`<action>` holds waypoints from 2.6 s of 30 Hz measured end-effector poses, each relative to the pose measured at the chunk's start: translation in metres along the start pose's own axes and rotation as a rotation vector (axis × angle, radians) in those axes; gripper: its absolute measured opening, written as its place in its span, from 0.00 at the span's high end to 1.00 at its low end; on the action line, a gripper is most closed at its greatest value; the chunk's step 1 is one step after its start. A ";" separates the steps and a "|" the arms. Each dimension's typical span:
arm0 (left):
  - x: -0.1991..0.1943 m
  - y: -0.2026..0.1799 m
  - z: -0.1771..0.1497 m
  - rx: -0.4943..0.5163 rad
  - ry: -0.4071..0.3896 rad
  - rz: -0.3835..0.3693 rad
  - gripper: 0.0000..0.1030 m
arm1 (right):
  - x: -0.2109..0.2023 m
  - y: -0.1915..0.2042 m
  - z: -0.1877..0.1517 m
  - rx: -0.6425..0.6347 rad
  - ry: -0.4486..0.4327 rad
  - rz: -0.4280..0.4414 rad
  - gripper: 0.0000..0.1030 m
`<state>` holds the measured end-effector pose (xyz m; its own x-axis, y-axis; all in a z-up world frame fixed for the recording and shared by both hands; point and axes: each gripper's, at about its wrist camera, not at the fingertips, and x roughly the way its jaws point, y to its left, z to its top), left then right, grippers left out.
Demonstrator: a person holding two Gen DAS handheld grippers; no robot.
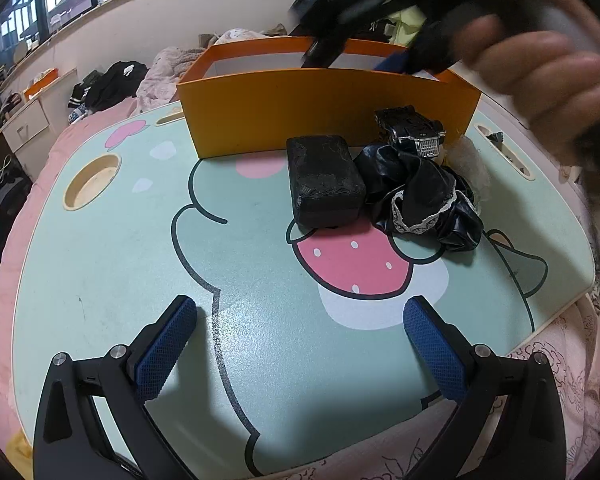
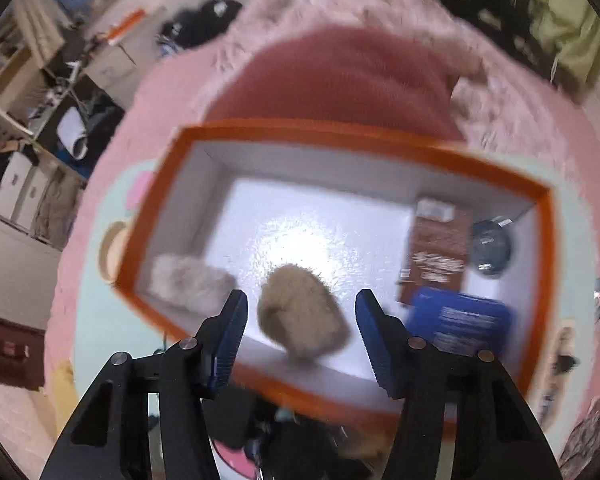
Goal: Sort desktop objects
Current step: 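Reach into the box and grasp the brown fluffy pompom with the right gripper, then lift the pompom out and place it by the bubble-wrapped item, open right gripper, then reach into the orange box and grasp the blue printed tin with the left gripper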
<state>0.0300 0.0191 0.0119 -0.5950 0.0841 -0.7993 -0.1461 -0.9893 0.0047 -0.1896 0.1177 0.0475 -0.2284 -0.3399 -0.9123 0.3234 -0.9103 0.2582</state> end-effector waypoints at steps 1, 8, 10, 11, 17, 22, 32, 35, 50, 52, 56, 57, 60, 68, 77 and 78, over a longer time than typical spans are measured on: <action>0.000 -0.001 0.000 0.000 0.000 0.000 0.00 | 0.008 -0.001 0.000 0.008 0.025 0.029 0.45; 0.001 0.000 0.001 0.000 -0.001 0.002 0.00 | 0.014 0.006 0.003 -0.046 0.062 -0.040 0.55; 0.001 -0.001 0.001 0.001 -0.001 0.002 0.00 | 0.014 0.009 0.001 -0.050 0.076 0.007 0.70; 0.001 -0.001 0.001 0.001 -0.002 0.002 0.00 | 0.013 0.010 0.000 -0.052 0.072 0.008 0.71; 0.000 -0.001 0.001 -0.001 -0.002 0.002 0.00 | 0.008 0.001 -0.005 -0.034 -0.004 0.035 0.72; 0.000 -0.001 0.001 -0.001 -0.002 0.003 0.00 | -0.041 -0.009 -0.016 -0.030 -0.206 0.100 0.72; -0.001 -0.001 0.001 -0.002 -0.003 0.003 0.00 | -0.097 -0.025 -0.111 -0.096 -0.386 0.093 0.78; -0.001 0.000 0.000 -0.002 -0.004 0.003 0.00 | -0.097 -0.024 -0.117 -0.112 -0.413 0.113 0.78; -0.002 -0.001 0.000 -0.003 -0.006 0.004 0.00 | -0.090 -0.067 -0.143 -0.022 -0.420 0.256 0.47; -0.002 0.000 -0.001 -0.003 -0.005 0.004 0.00 | -0.094 -0.070 -0.155 -0.029 -0.434 0.200 0.43; -0.003 -0.001 -0.001 -0.003 -0.006 0.004 0.00 | -0.091 -0.057 -0.193 -0.120 -0.448 0.020 0.35; -0.003 0.000 -0.001 -0.003 -0.006 0.004 0.00 | -0.087 -0.053 -0.204 -0.141 -0.455 -0.025 0.30; -0.003 0.000 -0.001 -0.003 -0.007 0.004 0.00 | -0.068 -0.043 -0.223 -0.189 -0.443 -0.109 0.26; -0.003 -0.001 0.000 -0.007 -0.006 0.008 0.00 | -0.030 -0.041 -0.228 -0.228 -0.402 -0.173 0.00; -0.007 0.001 0.003 -0.010 -0.005 -0.030 0.00 | -0.028 -0.046 -0.228 -0.228 -0.406 -0.168 0.00; -0.012 0.003 0.007 -0.012 -0.023 -0.038 0.00 | -0.029 -0.047 -0.228 -0.228 -0.407 -0.168 0.00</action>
<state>0.0312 0.0161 0.0257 -0.6069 0.1240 -0.7850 -0.1595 -0.9867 -0.0325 0.0108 0.2242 -0.0111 -0.6199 -0.2994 -0.7253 0.4340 -0.9009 0.0009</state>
